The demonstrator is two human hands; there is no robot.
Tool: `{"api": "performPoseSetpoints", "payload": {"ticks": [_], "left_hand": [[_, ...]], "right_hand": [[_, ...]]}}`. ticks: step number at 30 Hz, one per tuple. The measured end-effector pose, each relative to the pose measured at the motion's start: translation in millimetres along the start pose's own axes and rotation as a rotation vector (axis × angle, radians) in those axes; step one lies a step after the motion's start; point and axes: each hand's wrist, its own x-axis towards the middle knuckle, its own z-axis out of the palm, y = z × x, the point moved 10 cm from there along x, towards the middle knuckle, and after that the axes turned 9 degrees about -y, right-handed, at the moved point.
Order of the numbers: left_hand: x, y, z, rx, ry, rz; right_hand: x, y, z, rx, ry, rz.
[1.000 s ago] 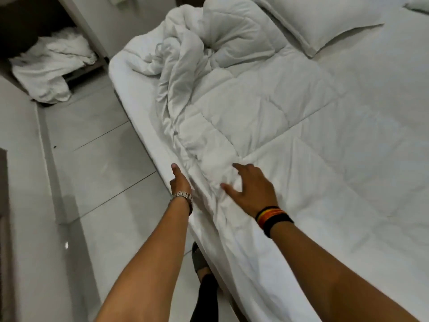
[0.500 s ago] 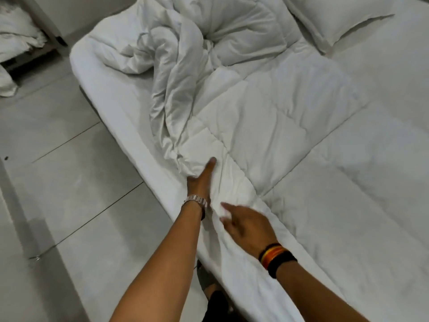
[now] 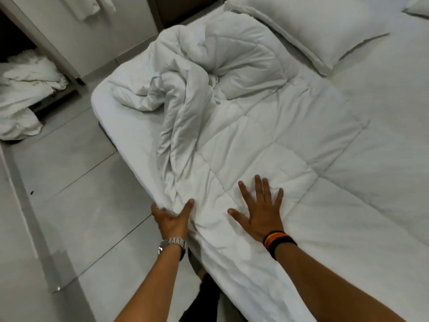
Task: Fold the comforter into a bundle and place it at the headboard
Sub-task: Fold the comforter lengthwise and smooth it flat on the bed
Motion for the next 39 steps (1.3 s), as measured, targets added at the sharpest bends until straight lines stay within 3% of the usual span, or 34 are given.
{"api": "performPoseSetpoints", "payload": {"ticks": [4,7,10,14,18,21,24,26,29,32,35,39], "left_hand": [[61,117,0,0.349,0.108,0.215],[125,171,50,0.494,-0.010,0.275],[181,172,69,0.509,-0.140,0.215],[214,145,10,0.352,-0.127,0.188],[216,125,-11,0.201,-0.352,0.034],[218,161,-16,0.193,-0.480,0.046],[254,216,-39,-0.121,-0.429,-0.035],[277,243,-37,-0.332,-0.416,-0.185],[342,275,-26,-0.453,-0.391,-0.281],[450,307,-1,-0.466,-0.376,-0.227],[508,351,36,-0.353,-0.440,-0.201],[596,342,59,0.044,-0.404,-0.228]], "right_hand": [[72,-36,-38,-0.006,0.112,0.033],[135,-48,-34,-0.051,0.136,0.103],[174,-55,-10,-0.087,0.090,0.199],[171,-80,9,-0.101,0.052,0.187],[174,-89,-5,0.029,0.005,0.257],[206,-119,-82,0.254,0.203,0.219],[247,-169,-174,0.393,0.421,0.097],[280,-200,-214,0.408,0.461,0.036],[345,-229,-229,0.389,0.347,-0.001],[399,-242,-198,0.280,0.179,-0.013],[436,-254,-141,0.149,0.069,0.039],[459,-277,-112,0.000,0.082,0.126]]}}
